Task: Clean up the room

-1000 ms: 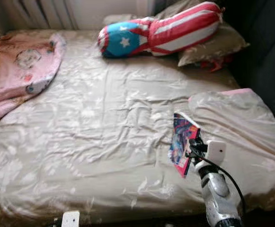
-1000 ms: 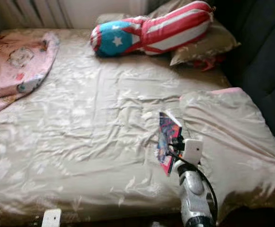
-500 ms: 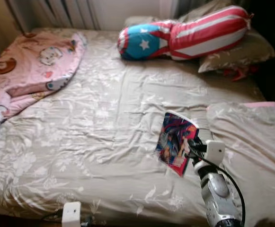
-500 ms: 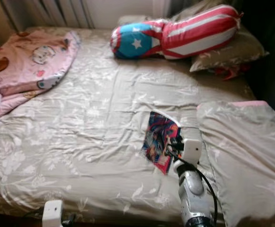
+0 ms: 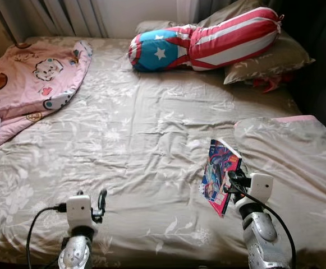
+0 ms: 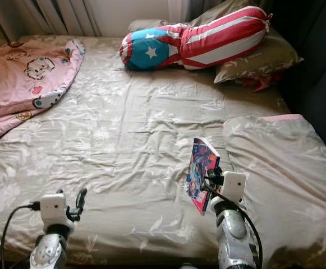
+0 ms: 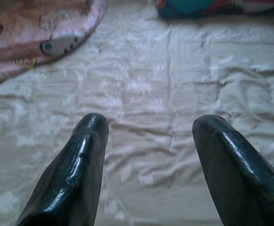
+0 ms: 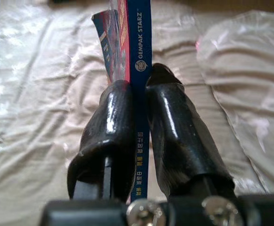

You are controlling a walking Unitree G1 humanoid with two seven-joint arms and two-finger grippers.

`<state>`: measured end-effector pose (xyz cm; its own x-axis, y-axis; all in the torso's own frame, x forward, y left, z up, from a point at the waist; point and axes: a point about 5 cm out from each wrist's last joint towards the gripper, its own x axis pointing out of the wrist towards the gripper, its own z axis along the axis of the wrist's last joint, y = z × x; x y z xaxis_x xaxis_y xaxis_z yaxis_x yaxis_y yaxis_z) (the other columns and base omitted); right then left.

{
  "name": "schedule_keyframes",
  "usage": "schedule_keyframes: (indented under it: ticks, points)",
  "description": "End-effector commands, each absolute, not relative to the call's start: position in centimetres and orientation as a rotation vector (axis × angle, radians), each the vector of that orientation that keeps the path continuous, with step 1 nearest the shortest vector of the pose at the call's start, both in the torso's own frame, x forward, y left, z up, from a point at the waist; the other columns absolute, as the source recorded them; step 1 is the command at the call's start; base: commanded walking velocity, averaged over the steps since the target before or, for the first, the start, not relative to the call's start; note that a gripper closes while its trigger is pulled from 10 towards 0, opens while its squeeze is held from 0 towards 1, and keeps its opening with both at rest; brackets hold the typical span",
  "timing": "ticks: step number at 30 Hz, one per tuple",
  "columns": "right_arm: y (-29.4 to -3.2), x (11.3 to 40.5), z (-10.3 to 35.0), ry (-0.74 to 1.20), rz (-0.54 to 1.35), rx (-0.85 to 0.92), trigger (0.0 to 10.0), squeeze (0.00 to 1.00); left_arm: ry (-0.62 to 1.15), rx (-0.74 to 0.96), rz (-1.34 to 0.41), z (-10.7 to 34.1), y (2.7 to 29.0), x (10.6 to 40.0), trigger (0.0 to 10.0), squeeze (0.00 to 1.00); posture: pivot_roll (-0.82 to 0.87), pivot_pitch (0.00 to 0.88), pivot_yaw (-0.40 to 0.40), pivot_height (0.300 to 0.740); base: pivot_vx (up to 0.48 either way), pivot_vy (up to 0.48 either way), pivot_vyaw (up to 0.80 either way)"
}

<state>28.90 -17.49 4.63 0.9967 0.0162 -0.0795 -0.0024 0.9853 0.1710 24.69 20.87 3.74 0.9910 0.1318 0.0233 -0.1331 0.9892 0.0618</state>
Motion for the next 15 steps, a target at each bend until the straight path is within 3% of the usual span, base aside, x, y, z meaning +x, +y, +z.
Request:
schedule_keyframes:
  ticks: [1,7,15]
  points:
    - [-17.5,29.0,5.6,0.029,0.014,0.178,10.0,0.0,0.008,0.073,0.123,3.4,20.8,24.0,10.0,0.0,-0.08,0.198,-0.013,0.729,0.0,0.0,0.0]
    - [-17.7,29.1,5.7,0.038,0.004,0.172,10.0,0.0,0.001,0.072,0.123,4.4,20.5,23.7,10.0,0.0,-0.08,0.204,-0.015,0.729,0.0,0.0,0.0]
    - [-17.7,28.5,5.8,0.019,0.013,0.17,10.0,0.0,0.015,0.053,0.119,5.0,19.7,23.6,10.0,0.0,-0.09,0.206,-0.013,0.684,0.0,0.0,0.0]
